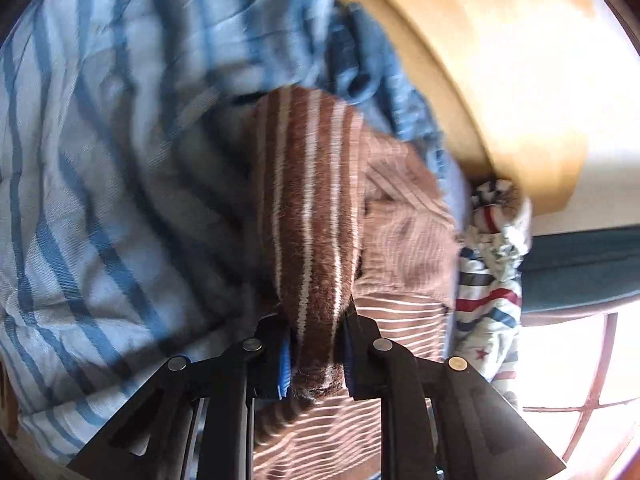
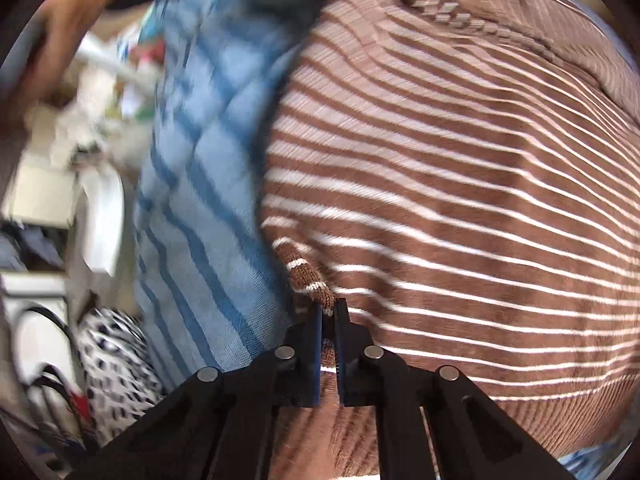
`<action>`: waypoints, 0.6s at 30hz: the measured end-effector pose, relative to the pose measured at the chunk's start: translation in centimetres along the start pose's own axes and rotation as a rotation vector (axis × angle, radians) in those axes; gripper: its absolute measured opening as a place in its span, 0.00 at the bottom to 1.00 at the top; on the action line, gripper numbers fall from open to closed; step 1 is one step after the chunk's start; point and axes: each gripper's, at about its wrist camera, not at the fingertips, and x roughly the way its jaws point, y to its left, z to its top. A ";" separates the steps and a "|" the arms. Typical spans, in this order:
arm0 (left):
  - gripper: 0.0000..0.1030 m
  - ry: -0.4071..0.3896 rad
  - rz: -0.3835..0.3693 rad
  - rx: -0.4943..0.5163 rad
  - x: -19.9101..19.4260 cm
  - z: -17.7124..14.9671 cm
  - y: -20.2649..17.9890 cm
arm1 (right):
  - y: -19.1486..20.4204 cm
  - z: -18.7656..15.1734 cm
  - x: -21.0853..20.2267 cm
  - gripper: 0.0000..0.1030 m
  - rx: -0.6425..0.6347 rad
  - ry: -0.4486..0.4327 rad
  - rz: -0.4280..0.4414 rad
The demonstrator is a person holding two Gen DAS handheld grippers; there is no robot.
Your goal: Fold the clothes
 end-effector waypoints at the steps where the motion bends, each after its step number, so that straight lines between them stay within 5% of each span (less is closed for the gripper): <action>1: 0.19 -0.006 -0.005 0.021 -0.4 -0.1 -1.1 | -1.1 0.0 -0.9 0.06 0.032 -0.020 0.019; 6: 0.18 -0.039 0.000 0.143 0.7 -1.0 -9.2 | -8.2 -2.1 -5.0 0.06 0.210 -0.113 0.109; 12: 0.18 0.042 0.096 0.308 10.1 -3.3 -18.8 | -16.2 -7.4 -6.3 0.06 0.442 -0.132 0.191; 18: 0.18 0.182 0.176 0.313 21.2 -4.5 -20.0 | -21.3 -9.0 -3.6 0.06 0.600 -0.105 0.224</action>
